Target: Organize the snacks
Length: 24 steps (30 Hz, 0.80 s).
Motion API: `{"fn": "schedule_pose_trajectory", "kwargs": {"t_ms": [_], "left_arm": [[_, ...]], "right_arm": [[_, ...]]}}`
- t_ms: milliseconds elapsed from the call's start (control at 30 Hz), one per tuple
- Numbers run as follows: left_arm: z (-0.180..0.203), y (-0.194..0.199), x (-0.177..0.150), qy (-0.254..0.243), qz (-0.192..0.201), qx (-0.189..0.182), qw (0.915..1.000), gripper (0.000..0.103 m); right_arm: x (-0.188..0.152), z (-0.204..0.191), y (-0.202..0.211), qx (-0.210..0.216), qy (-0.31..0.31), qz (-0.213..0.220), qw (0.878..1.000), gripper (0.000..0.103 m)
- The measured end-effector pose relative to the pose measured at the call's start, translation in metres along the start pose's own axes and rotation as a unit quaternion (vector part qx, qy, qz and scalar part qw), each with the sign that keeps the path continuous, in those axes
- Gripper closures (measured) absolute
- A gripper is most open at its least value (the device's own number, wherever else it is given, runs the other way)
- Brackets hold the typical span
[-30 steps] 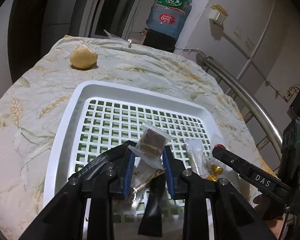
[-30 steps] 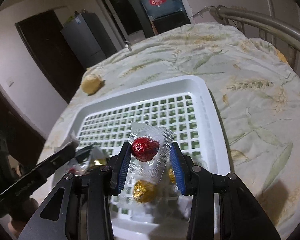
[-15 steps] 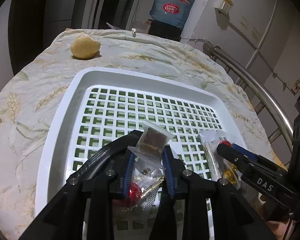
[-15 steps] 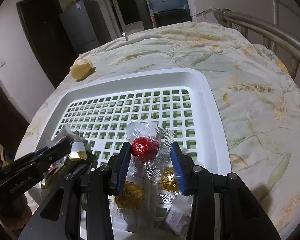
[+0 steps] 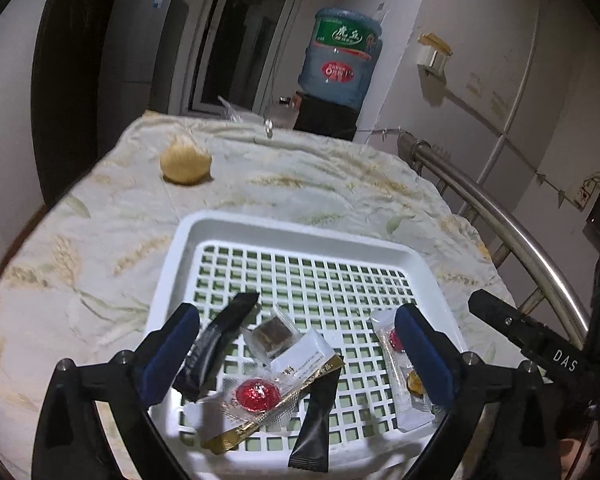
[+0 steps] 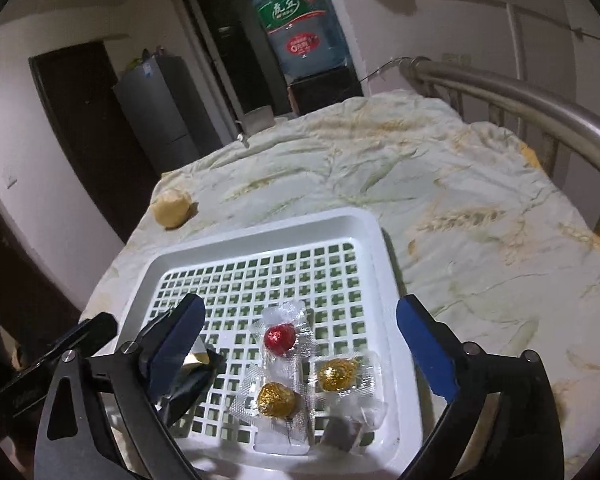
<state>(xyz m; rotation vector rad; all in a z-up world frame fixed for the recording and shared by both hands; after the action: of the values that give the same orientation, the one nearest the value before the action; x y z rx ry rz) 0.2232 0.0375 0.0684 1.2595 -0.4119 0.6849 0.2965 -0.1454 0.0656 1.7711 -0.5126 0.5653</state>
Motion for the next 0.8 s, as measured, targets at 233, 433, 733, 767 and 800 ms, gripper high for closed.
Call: {"fn": "schedule_pose_trajectory", "kwargs": {"t_ms": [233,433,733,767,800], "left_arm": [[0.009,0.021,0.003,-0.023,0.020,0.033,0.9990,0.003],[0.013,0.052,0.005,-0.018,0.045,0.038,0.9981,0.001],[0.039,0.132,-0.012,-0.034,0.113,0.000,0.9930,0.000],[0.042,0.137,-0.015,-0.043,0.113,0.002,0.9927,0.000],[0.044,0.141,-0.019,-0.049,0.111,0.005,0.9926,0.000]], "right_arm": [[0.000,-0.017,0.018,-0.056,0.030,0.012,0.998,0.002],[-0.001,-0.027,0.044,-0.074,0.056,0.041,0.995,0.002],[-0.010,-0.030,0.126,-0.084,0.046,0.123,0.988,0.000],[-0.013,-0.031,0.130,-0.081,0.044,0.122,0.988,0.000],[-0.017,-0.032,0.134,-0.075,0.045,0.116,0.989,0.000]]}}
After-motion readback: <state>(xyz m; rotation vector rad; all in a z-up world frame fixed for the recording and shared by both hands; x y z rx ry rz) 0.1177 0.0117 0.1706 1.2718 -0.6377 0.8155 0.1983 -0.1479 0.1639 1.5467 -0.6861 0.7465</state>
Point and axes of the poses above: each gripper's, at about its wrist camera, not at the fingertips, and y roughly against the way its jaws point, z to its right, x to its top, the point moved 4 cm from there along -y, roughly the way its jaws point, and after that the axes turned 11 degrees about -z, right-handed, at the moved point
